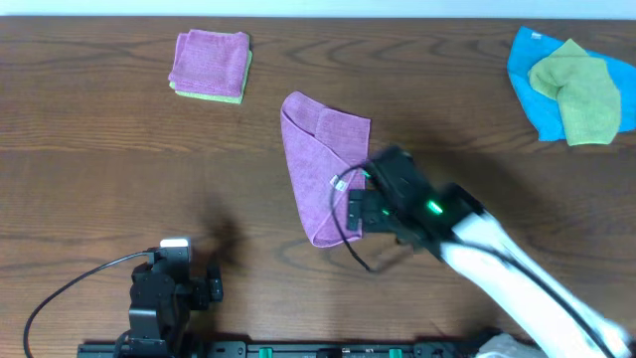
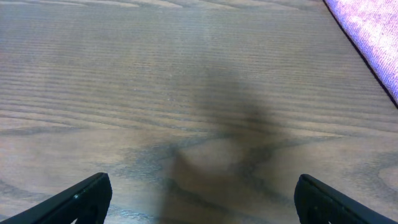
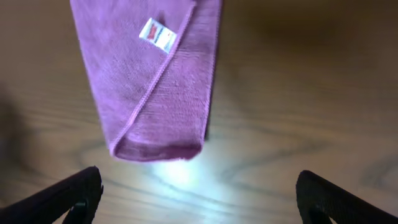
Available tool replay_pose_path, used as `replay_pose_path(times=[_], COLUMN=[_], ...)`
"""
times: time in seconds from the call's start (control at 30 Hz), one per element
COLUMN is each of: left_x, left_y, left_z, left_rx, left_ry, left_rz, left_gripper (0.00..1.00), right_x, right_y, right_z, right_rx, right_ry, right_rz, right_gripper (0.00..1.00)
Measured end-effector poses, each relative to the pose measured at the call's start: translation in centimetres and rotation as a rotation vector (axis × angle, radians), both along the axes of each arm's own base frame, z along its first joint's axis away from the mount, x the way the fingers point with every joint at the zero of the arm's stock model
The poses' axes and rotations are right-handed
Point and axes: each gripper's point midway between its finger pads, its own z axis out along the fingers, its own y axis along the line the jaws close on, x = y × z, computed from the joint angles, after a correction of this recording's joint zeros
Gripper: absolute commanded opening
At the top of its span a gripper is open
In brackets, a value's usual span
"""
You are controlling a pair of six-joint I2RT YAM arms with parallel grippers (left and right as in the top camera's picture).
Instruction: Fold the cloth
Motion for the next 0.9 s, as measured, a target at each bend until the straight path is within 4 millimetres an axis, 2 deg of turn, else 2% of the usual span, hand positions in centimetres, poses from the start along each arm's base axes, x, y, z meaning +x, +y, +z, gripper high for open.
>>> replay_pose_path(times=[0.13, 0.2, 0.47, 0.83, 0.9], left_x=[0.0, 0.0, 0.0, 0.1, 0.9], left_y=[0.0, 0.0, 0.0, 0.1, 0.0], left_z=[0.0, 0.0, 0.0, 0.1, 0.4], left_rx=[0.0, 0.0, 0.0, 0.004, -0.035], left_ry=[0.0, 0.0, 0.0, -0.006, -0.047], left_rz=[0.0, 0.0, 0.0, 0.007, 0.031], left_gripper=[0.95, 0.95, 0.95, 0.95, 0.95], right_x=[-2.2, -2.7, -3.9, -4.8, -4.8], right_y=[-1.6, -1.6, -0.1, -0.3, -0.3], right_z=[-0.5, -0.4, 1.4, 1.0, 1.0], right_rx=[0.023, 0.031, 0.138, 0.127, 0.125], right_ry=[0.018, 0.022, 0.015, 0.052, 0.051], right_rz=[-0.049, -0.031, 0.057, 0.088, 0.09], right_gripper=[0.99, 0.99, 0.99, 0.99, 0.99])
